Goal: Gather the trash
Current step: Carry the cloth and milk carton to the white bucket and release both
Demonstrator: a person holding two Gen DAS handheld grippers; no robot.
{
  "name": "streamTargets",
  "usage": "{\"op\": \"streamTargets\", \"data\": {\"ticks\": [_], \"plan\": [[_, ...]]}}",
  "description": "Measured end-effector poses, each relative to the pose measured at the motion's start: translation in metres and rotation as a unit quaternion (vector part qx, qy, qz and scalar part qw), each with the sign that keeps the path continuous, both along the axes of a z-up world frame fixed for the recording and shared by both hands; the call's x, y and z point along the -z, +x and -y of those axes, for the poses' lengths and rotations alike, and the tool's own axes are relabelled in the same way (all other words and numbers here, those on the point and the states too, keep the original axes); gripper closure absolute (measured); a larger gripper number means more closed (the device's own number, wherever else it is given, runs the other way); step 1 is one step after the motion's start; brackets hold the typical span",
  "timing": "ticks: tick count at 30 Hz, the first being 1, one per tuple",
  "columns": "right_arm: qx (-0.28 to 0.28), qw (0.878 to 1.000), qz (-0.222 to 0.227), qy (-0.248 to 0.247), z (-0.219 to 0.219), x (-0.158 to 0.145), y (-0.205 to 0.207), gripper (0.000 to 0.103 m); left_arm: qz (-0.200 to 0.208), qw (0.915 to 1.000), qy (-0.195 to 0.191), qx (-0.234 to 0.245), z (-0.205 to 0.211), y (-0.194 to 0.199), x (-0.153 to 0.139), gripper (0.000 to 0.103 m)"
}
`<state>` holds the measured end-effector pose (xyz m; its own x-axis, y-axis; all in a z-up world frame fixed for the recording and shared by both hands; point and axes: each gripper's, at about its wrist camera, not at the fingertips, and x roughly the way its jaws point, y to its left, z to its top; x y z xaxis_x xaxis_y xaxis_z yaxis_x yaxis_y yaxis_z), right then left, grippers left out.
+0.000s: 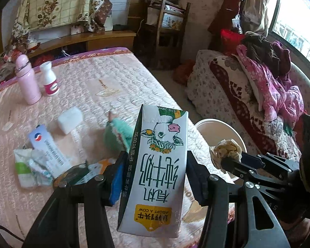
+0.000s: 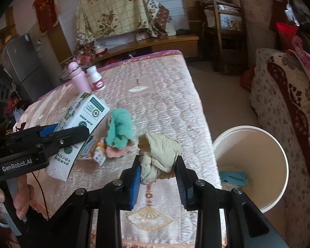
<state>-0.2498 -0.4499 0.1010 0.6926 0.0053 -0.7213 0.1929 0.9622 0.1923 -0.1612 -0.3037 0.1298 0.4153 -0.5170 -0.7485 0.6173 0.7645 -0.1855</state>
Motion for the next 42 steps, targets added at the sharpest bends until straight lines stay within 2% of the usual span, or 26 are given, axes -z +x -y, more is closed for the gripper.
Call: {"op": "streamTargets", "data": {"ticks": [23,42], "plan": [[0.119,0.993,0.003,0.008,0.098,0.002,-0.034,0.069,-0.005,0.9987,0.009,0.050,0.098,-0.002,0.007,0.047],[0.161,0.986,-0.023,0.025,0.142,0.032,-0.053,0.067,-0.061,0.9937,-0.008,0.093,0.165,-0.004,0.036,0.047]]}}
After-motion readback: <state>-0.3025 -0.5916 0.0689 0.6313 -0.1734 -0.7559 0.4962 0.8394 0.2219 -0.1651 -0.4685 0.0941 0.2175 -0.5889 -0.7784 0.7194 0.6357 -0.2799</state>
